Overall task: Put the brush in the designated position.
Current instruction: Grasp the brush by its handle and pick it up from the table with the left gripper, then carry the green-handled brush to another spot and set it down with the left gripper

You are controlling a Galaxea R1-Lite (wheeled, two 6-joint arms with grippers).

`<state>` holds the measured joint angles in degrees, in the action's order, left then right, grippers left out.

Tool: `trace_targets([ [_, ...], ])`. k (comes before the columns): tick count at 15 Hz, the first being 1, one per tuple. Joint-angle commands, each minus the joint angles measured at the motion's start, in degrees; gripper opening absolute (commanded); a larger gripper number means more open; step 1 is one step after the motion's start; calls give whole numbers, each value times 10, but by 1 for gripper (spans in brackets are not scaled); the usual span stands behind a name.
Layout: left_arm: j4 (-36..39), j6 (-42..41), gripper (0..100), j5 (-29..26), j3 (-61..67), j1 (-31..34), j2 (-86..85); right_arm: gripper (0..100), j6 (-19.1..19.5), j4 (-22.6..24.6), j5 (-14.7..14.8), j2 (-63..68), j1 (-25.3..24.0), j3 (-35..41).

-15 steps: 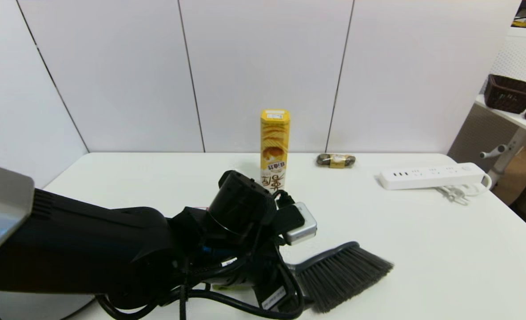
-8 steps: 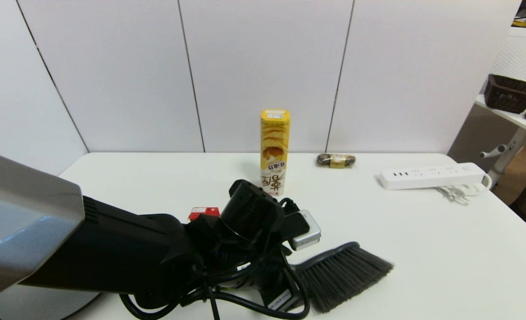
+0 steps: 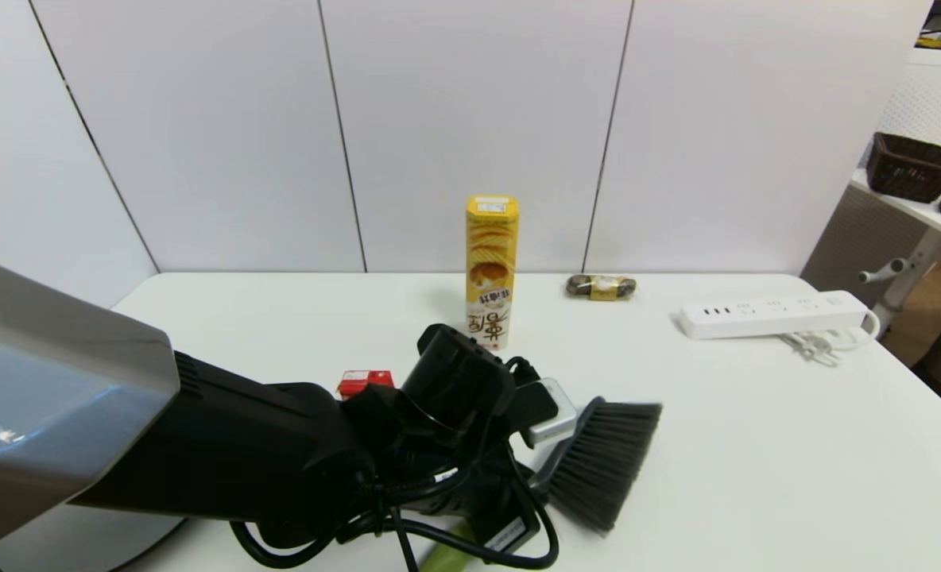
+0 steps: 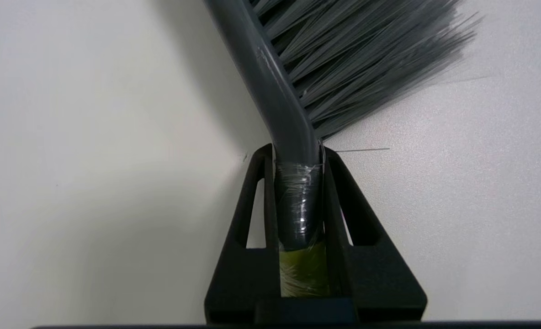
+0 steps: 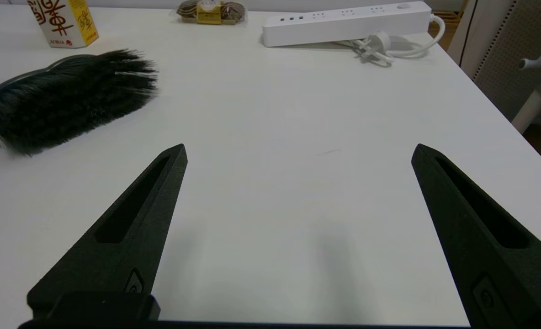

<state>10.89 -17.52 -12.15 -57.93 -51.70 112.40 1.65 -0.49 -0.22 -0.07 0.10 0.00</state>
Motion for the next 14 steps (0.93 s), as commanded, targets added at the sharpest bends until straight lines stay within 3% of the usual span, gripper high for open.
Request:
trace_targets([
  [1,2,-1,0,-1,-29,0,-7,100,0,0,0,1,0,1],
  [10,45,51,0,7,-215,4,-69,100,0,0,0,1,0,1],
  [12,55,45,0,44,-274,32,-81,100,0,0,0,1,0,1],
  [14,55,41,0,122,-338,73,-95,100,0,0,0,1,0,1],
])
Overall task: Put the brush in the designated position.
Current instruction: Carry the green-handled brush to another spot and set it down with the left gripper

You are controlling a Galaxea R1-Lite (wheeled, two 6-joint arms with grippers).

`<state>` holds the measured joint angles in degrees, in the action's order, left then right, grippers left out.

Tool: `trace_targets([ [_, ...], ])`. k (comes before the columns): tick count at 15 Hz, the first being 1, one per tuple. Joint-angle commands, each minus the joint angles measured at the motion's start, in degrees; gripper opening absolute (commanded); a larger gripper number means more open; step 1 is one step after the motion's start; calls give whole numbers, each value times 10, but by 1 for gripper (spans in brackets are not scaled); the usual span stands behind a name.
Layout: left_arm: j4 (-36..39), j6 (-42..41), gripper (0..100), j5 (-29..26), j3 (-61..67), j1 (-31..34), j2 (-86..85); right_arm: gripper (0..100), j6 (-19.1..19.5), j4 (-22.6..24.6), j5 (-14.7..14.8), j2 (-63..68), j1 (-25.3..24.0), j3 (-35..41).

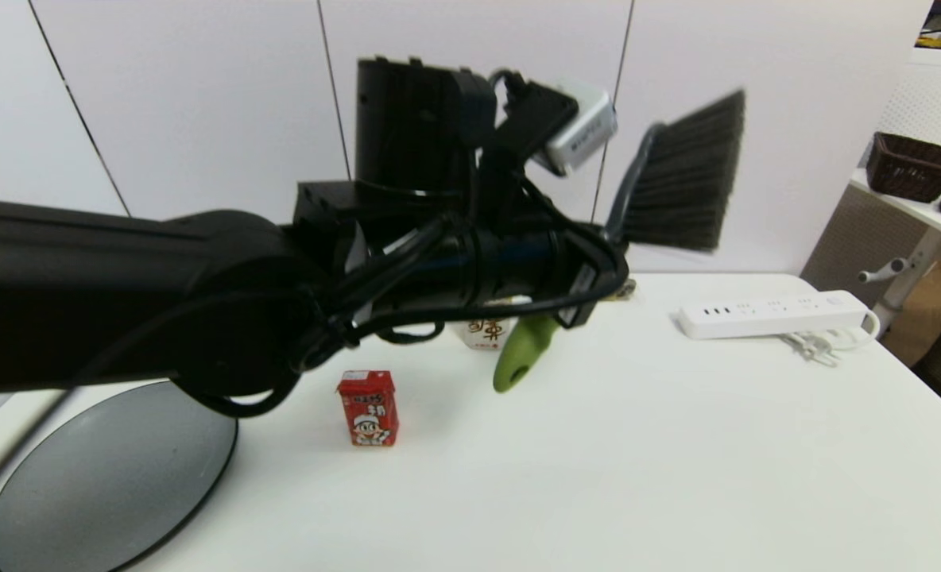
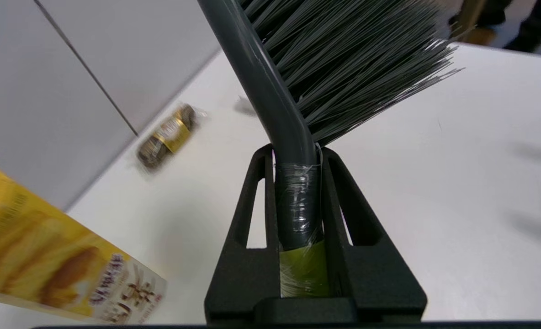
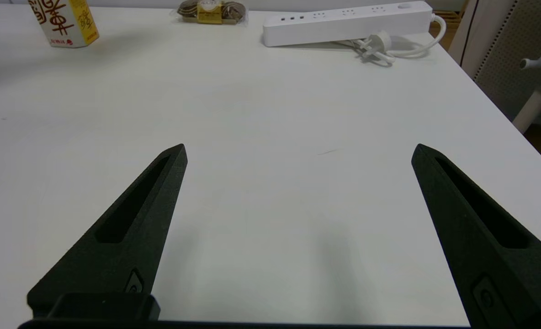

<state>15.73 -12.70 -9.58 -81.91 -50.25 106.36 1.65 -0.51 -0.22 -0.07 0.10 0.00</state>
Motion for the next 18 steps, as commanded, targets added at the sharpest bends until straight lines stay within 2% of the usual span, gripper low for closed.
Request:
trace_targets([
  [1,6,-7,0,131,-123,83,-36,100,0,0,0,1,0,1],
  [5,7,-5,0,266,-150,220,-44,100,0,0,0,1,0,1],
  [8,7,46,0,366,-139,314,-25,100,0,1,0,1,0,1],
  [10,4,139,0,425,-117,341,-7,100,1,0,0,1,0,1],
  [14,3,370,0,479,-81,354,40,100,0,0,0,1,0,1],
  [18,3,456,0,513,0,372,64,100,0,0,0,1,0,1],
])
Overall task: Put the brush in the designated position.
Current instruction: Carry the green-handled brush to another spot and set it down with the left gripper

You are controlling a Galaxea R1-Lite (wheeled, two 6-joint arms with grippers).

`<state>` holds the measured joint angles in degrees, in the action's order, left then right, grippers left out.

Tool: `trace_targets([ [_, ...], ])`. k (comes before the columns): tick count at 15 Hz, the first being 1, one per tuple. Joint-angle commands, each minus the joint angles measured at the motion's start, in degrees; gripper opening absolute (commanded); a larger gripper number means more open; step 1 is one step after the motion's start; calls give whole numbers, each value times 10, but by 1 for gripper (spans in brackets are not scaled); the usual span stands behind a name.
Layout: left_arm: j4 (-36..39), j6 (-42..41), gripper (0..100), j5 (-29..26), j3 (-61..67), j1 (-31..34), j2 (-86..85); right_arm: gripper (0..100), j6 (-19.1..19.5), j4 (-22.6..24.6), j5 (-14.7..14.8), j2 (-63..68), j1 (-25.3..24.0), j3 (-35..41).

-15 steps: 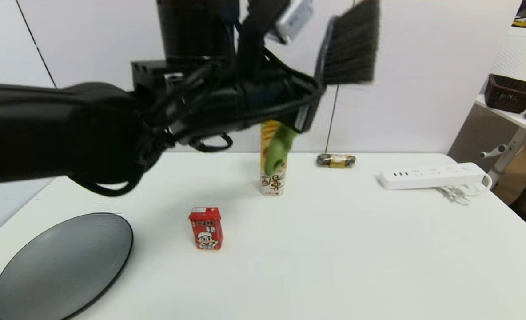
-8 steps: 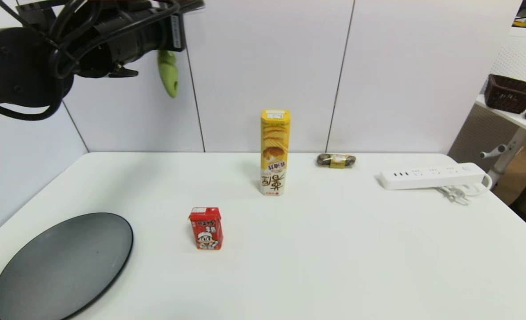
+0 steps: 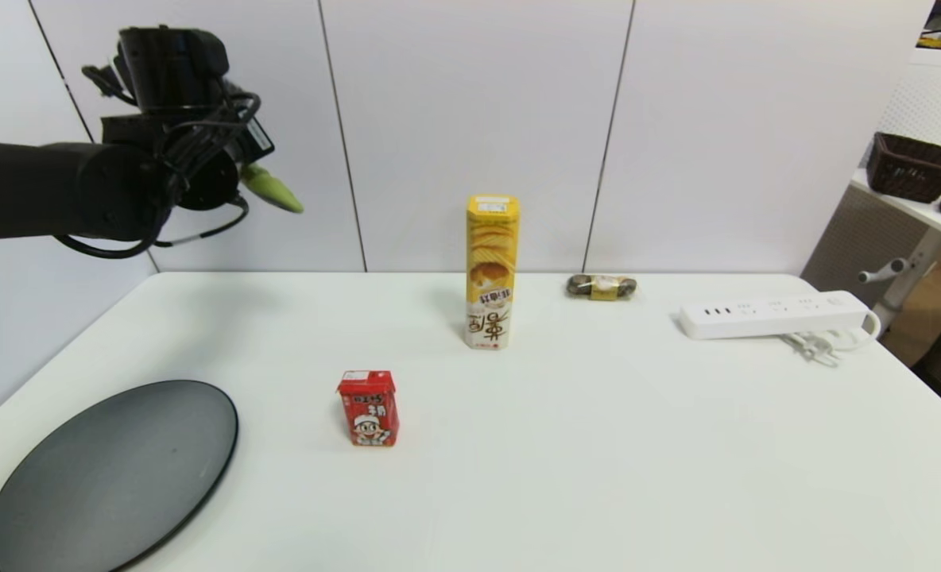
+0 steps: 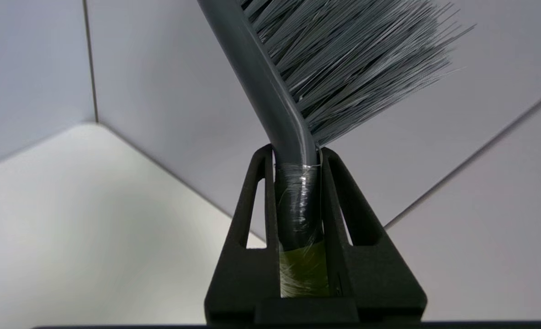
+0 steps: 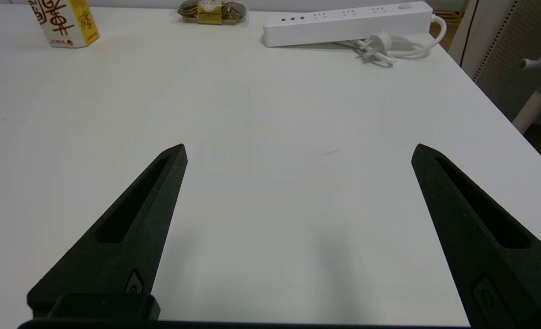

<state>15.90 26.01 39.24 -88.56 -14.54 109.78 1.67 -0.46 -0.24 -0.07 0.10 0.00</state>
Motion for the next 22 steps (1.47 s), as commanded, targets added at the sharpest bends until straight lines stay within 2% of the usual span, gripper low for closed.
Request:
trace_targets([
  [1,1,78,0,27,93,15,30,100,0,-1,0,1,0,1],
  [8,2,170,0,30,251,29,28,100,0,-1,0,1,0,1],
  [18,2,215,0,29,298,31,47,100,0,-1,0,1,0,1],
  [19,3,217,100,29,298,31,48,100,0,-1,0,1,0,1],
  [22,-1,214,100,27,297,31,47,100,1,-1,0,1,0,1],
])
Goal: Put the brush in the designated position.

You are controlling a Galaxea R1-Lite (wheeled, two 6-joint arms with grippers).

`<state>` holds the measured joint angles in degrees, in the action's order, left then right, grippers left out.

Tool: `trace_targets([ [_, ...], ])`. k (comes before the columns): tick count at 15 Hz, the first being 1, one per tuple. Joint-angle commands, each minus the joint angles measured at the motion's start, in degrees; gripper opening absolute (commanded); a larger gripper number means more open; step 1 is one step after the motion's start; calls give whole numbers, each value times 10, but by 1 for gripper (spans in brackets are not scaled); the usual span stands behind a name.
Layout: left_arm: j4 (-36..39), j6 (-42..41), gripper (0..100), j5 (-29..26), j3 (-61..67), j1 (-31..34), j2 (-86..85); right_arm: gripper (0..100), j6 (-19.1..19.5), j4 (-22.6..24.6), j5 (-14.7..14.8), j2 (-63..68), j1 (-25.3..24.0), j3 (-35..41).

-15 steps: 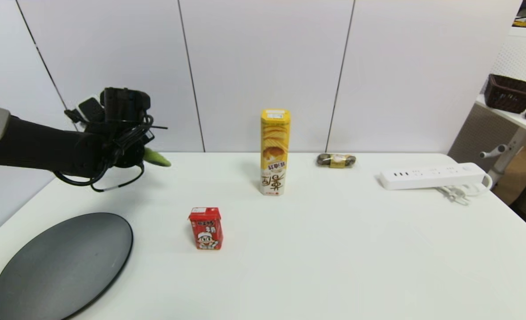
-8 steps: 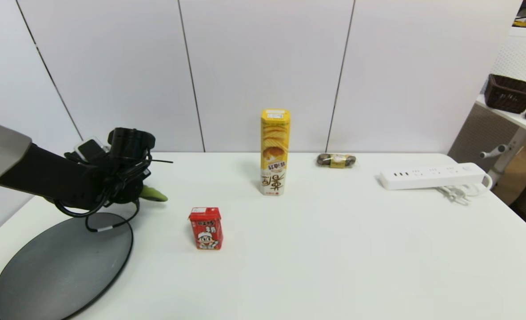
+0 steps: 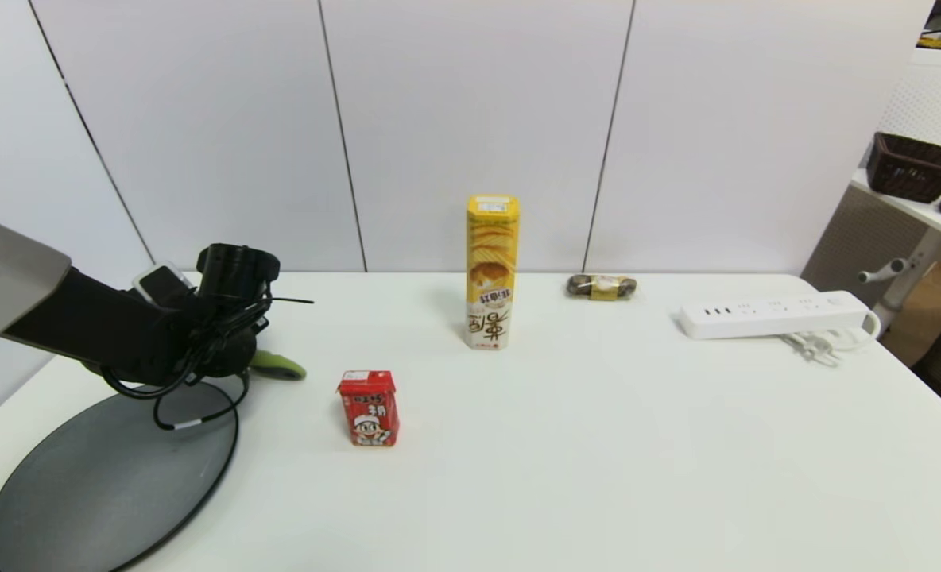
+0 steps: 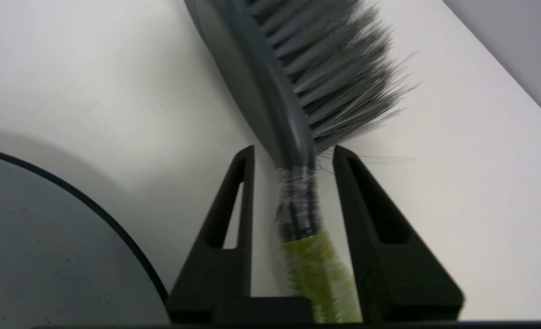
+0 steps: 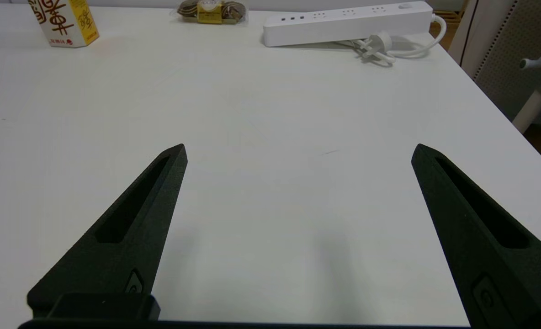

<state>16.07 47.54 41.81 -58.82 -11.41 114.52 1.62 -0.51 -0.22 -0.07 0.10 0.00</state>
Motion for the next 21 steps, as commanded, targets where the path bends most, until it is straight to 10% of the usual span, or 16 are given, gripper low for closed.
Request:
trace_targets([
  [1,-7,-2,100,1,-1,0,-3,100,0,0,0,1,0,1],
  [4,-62,-68,100,-1,-7,0,-44,100,0,0,0,1,0,1],
  [7,-182,-314,100,-75,-9,0,-151,100,0,0,0,1,0,1],
  [9,-256,-470,100,-257,-8,0,-248,100,0,0,0,1,0,1],
  [13,-325,-497,100,-571,0,-1,-403,100,1,1,0,1,0,1],
  [21,-184,-555,100,-517,172,80,-759,100,0,0,0,1,0,1],
])
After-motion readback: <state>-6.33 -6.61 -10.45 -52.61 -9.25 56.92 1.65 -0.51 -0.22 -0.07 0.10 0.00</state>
